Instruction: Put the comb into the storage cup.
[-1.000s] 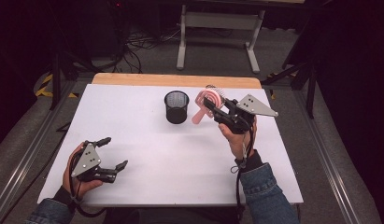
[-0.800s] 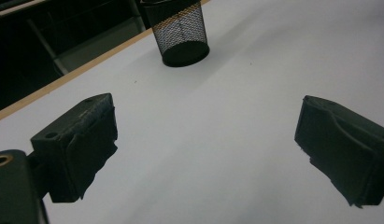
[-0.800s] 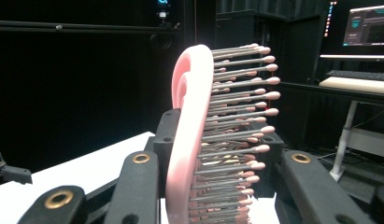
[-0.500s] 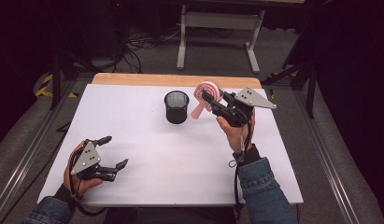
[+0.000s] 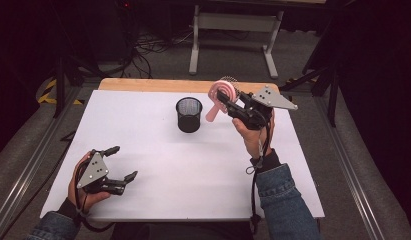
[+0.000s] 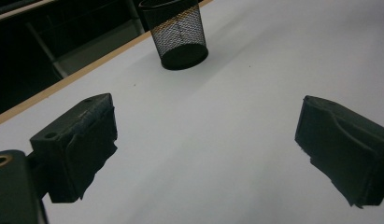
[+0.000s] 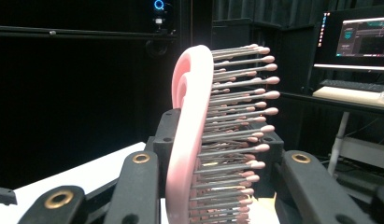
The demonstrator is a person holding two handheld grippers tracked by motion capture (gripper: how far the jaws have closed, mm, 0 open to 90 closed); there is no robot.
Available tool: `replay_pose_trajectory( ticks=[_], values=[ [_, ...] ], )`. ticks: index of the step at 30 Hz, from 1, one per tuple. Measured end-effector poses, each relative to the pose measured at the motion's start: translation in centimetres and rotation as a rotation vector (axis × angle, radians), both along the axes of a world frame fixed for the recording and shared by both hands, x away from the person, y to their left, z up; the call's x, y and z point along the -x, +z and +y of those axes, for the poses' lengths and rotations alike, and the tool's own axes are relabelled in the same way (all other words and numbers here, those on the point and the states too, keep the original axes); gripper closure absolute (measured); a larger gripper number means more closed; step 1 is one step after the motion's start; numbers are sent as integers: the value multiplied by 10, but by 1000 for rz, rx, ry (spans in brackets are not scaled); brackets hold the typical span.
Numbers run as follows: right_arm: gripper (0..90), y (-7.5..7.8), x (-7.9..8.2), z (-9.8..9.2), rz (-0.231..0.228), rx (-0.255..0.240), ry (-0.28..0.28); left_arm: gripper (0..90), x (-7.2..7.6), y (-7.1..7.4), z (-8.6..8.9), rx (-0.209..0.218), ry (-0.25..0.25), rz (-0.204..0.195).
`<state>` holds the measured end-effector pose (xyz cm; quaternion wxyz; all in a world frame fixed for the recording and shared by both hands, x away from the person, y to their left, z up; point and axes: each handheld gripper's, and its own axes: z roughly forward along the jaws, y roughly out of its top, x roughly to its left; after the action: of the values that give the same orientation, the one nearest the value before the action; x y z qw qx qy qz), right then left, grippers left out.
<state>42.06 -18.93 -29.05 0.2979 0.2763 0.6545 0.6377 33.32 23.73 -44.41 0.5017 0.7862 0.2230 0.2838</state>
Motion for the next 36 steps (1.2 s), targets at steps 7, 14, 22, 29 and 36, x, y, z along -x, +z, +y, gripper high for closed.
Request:
replay_pose_trajectory(
  ticks=[7, 14, 22, 29, 36],
  values=[
    [636, 5, -4, 0, -3, -6, -12, 66, -1, 0, -1, 3, -7, 0],
    [636, 7, -8, 2, 2, -11, -11, 64, -3, 0, -3, -1, -18, 3],
    [636, 11, -15, 6, -1, -8, -12, 62, -3, 1, -2, 4, -17, 3],
    [637, 15, -20, 12, -9, -24, -12, 60, -3, 1, -2, 2, -15, 2],
    [637, 17, -23, 18, -13, -24, 3, 60, -3, 2, 0, 12, -7, -3]
  ],
)
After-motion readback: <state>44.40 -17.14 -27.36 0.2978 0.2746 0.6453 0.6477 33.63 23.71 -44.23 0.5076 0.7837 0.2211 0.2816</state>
